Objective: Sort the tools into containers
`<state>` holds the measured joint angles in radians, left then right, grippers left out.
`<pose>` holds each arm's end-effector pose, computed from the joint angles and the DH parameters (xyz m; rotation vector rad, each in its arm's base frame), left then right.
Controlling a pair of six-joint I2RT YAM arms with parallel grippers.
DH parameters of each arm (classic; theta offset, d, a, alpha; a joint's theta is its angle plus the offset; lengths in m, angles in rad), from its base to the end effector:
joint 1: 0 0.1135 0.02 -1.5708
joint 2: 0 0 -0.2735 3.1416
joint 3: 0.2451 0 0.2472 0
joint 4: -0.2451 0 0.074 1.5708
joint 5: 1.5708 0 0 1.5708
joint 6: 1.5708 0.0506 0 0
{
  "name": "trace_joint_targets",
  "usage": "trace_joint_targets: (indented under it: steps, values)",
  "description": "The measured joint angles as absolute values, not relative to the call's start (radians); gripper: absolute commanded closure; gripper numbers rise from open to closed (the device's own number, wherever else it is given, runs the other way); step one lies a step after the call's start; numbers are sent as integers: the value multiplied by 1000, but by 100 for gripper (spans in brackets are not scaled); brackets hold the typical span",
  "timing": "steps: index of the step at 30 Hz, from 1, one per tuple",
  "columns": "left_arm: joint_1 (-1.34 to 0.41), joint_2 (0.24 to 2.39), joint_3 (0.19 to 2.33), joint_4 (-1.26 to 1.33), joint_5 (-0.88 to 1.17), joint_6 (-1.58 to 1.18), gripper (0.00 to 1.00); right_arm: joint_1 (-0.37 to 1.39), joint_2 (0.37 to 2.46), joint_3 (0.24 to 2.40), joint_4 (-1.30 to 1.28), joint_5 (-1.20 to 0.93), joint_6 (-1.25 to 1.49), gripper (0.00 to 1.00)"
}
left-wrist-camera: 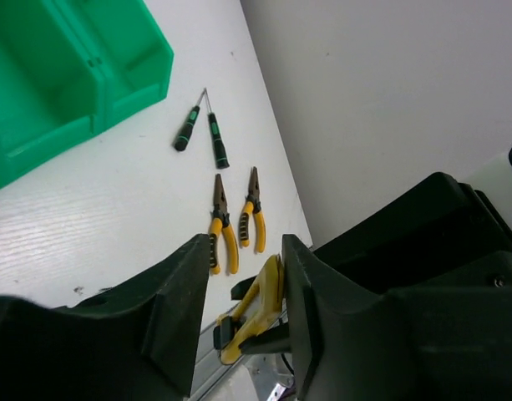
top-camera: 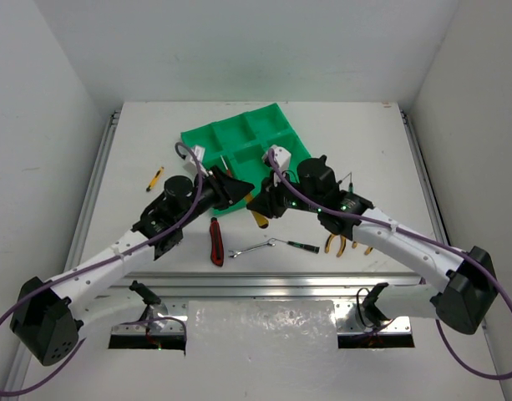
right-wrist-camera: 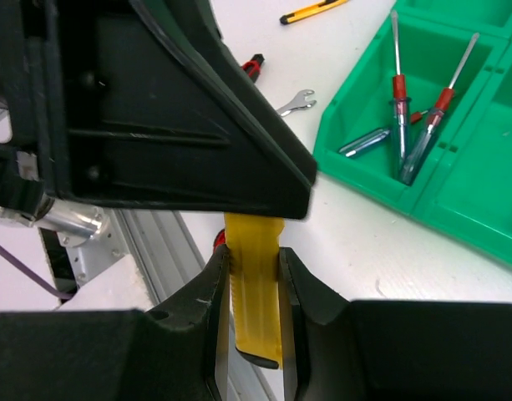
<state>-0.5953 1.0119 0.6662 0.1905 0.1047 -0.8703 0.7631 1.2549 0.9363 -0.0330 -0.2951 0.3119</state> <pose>0.1989 -0.1411 0.3013 -0.1733 1.8648 -1.1439 0.2041 0.2156 0.3132 -0.6589 1.9298 0.9841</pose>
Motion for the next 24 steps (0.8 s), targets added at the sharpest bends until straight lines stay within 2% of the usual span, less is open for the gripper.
trace_joint_targets:
  steps: [1,2,5,9,10,11,14,17,21,24]
  values:
    - [-601,1018,670,196,105,-870,71,768,1255,936,-31,-295,315,93]
    - [-609,1026,672,202,107,-869,82,770,1256,937,-31,-292,316,93]
    - [-632,1050,685,215,105,-855,100,770,1265,937,-31,-284,322,90]
    - [-637,1067,688,209,64,-842,100,770,1268,939,-38,-245,339,60]
    - [-640,1067,691,204,54,-844,100,773,1268,939,-36,-230,343,20]
    - [-643,1067,700,184,33,-845,100,776,1267,939,-31,-208,353,1]
    - [-651,1098,784,67,-82,-842,100,778,1243,932,-28,-112,352,1]
    - [-615,1231,997,-112,-236,-825,100,777,1164,904,-68,35,360,1]
    - [-407,1476,1286,-282,-360,-780,100,772,1039,857,-132,175,358,1]
    - [-283,1718,1580,-423,-462,-749,100,772,964,815,-170,213,359,1]
